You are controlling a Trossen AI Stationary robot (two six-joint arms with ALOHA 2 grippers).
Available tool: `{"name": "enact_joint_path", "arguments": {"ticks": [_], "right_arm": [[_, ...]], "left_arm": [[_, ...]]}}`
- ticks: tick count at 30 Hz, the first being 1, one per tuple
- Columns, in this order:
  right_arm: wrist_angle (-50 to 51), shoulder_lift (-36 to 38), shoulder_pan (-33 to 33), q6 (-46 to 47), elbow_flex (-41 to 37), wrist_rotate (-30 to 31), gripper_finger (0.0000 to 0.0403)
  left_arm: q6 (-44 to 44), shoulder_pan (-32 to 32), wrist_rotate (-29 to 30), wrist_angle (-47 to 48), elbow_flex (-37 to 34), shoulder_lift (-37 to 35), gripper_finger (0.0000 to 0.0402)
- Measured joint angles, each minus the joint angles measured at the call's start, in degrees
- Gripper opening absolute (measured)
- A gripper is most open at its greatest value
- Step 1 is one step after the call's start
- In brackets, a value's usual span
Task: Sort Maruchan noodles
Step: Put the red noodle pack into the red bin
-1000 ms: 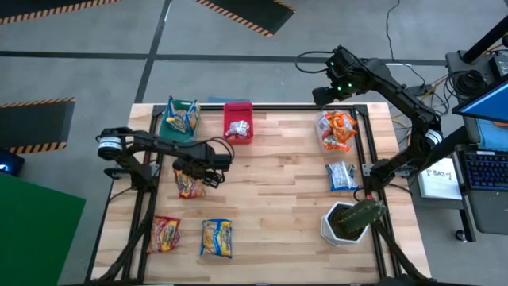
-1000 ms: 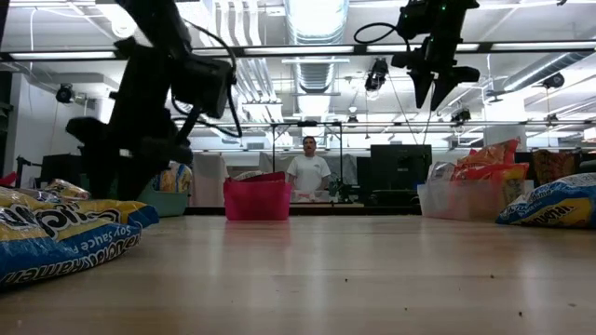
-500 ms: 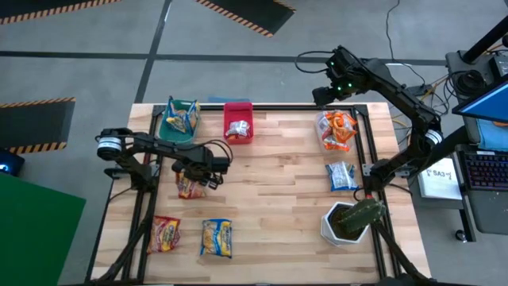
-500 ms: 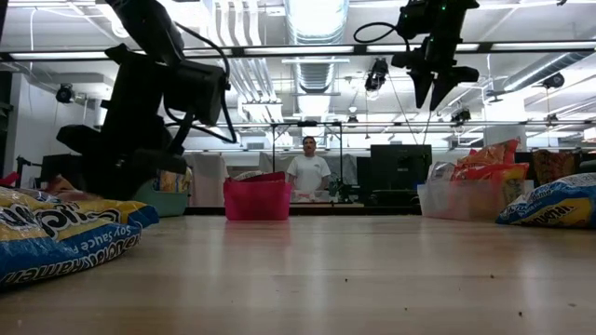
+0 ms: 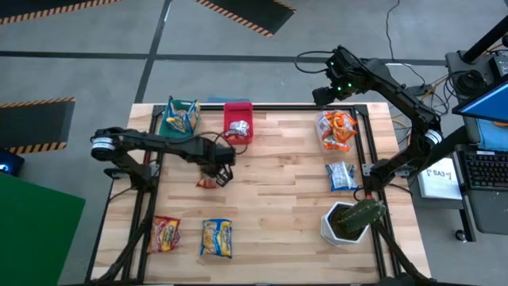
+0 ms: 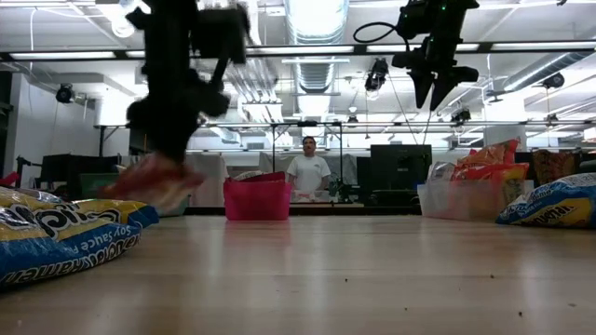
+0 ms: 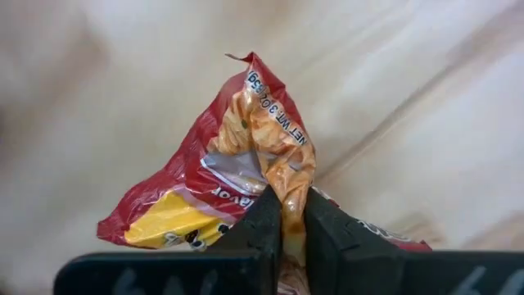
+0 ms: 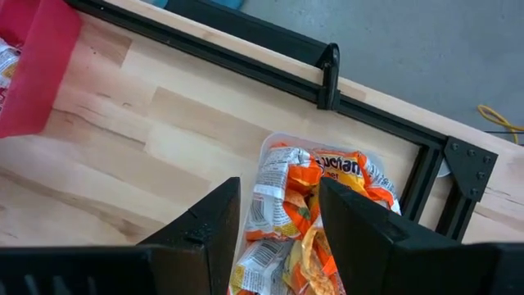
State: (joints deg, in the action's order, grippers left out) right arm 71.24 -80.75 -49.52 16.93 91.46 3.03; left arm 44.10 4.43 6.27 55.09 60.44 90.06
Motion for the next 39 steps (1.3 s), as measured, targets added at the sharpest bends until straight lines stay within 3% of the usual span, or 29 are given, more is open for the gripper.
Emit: {"name": "enact_joint_path", "arguments": {"ticks": [6,10,14,18,24,29,33,39], "right_arm": [[0.0,0.0,0.0,0.1,0.0,0.0,0.0152],[0.0,0.0,0.0,0.5,0.0,0.0,0.0151],[0.3,0.0,0.0,0.5,0.0,0.0,0.0155],[0.7,0.0,0.0,0.6,0.0,0.0,0.0157],[0.7,0.0,0.0,0.7,0.0,0.0,0.0151],[0.7,0.0,0.1,1.4,0.0,0.0,0.0148],[-0.1,0.0,0.1,1.7,0.0,0.0,0.0152],[-0.3,0.0,0.1,1.7,0.0,0.0,0.015]], "left_arm": [[-22.3,0.1,6.5,-1.4,11.3,-3.3,0.0011],[-40.5,1.7,6.7,-6.0,18.6,-4.2,0.0012],[-54.0,6.9,6.1,-8.1,23.1,-3.8,0.0012],[-63.0,14.9,-1.3,-8.6,24.0,-3.7,0.0012],[-60.2,29.0,-16.0,-15.6,22.7,-2.2,0.0013],[-39.0,36.8,-20.2,-18.1,22.9,3.0,0.0013],[-31.6,38.3,-22.4,-18.3,22.9,7.9,0.0013],[-31.1,38.3,-22.0,-22.1,22.9,12.8,0.0013]]}}
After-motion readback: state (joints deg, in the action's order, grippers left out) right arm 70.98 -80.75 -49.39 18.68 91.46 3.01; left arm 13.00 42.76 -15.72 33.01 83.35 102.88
